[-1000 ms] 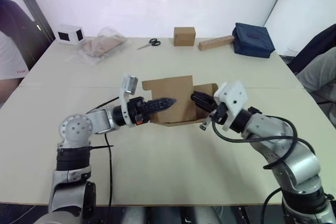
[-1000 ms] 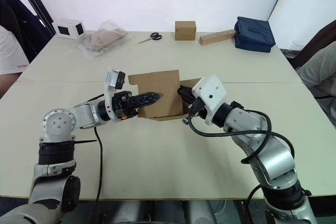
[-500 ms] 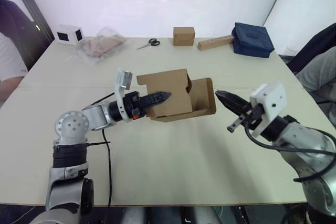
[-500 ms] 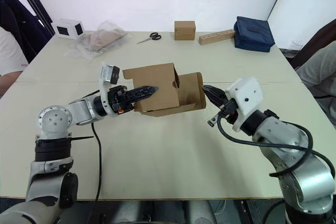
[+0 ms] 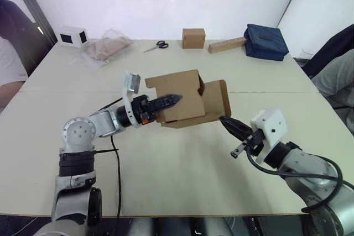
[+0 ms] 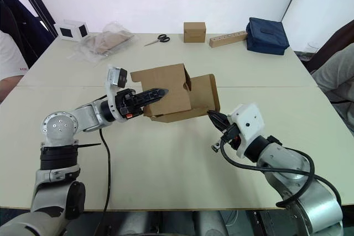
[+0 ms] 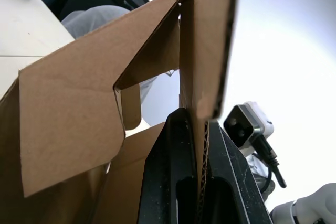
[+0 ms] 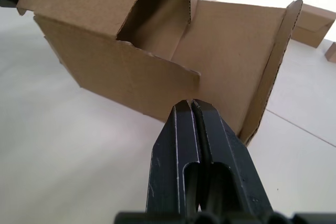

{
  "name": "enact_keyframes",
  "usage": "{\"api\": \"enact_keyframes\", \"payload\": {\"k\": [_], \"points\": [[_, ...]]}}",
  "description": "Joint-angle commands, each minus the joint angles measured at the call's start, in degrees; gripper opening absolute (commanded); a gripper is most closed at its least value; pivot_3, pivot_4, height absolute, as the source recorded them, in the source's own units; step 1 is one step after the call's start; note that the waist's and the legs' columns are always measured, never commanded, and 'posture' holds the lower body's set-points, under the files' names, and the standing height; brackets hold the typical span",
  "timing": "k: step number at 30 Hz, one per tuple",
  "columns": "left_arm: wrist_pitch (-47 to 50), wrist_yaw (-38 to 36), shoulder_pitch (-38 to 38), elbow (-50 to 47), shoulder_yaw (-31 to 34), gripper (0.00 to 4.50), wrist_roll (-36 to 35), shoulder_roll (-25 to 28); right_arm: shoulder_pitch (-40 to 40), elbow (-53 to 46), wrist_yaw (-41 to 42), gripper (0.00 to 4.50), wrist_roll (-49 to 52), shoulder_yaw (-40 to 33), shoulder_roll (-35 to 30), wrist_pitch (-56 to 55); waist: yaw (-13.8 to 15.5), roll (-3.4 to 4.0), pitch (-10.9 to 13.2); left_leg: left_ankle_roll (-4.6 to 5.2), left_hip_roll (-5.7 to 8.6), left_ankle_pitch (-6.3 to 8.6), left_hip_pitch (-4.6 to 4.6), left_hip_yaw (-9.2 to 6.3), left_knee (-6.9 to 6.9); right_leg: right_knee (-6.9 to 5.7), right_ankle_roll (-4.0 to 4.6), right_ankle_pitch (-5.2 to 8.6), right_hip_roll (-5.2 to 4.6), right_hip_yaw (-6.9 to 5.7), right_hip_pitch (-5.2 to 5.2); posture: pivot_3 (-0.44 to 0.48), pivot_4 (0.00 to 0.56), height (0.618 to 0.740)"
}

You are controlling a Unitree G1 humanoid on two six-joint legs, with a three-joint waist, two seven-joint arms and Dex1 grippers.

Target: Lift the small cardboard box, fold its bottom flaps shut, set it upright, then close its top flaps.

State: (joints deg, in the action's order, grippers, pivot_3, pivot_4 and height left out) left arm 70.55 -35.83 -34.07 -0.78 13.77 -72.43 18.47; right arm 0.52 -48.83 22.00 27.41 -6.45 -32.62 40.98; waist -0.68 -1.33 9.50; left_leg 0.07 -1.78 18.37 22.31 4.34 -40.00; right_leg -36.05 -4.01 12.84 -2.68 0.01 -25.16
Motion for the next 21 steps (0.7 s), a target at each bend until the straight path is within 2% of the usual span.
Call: {"api": "enact_keyframes", "payload": {"k": [1,16,21], "points": [[0.72,1.44,0.43,-2.73,-0.02,0.05,-3.11,-0.78,-2.58,0.0,0.59,0.0,-1.08,2.9,0.38,-2.1,-0.01,0.0,0.0,0.0,0.0,0.0,0.0,0.0,0.0,0.0,0.0,0.0,0.0,0.0,0.0,0.0,0.15,0.74],[1.3,3.74,0.77,-3.23,-0.55,0.05,-5.71,-0.61,-8.67,1.38,4.35,0.0,0.01,7.46,-0.39,-1.67,0.03,0.0,0.0,0.0,0.0,0.0,0.0,-0.01,0.0,0.0,0.0,0.0,0.0,-0.01,0.0,0.0,0.15,0.74],[1.22,3.31,0.8,-3.09,-0.26,0.05,-6.0,0.5,-8.2,1.11,4.63,0.0,0.14,4.84,-1.13,-1.36,0.02,0.0,0.0,0.0,0.0,0.0,0.0,-0.01,0.0,0.0,0.0,0.0,0.01,-0.01,0.0,0.0,0.15,0.74]]}}
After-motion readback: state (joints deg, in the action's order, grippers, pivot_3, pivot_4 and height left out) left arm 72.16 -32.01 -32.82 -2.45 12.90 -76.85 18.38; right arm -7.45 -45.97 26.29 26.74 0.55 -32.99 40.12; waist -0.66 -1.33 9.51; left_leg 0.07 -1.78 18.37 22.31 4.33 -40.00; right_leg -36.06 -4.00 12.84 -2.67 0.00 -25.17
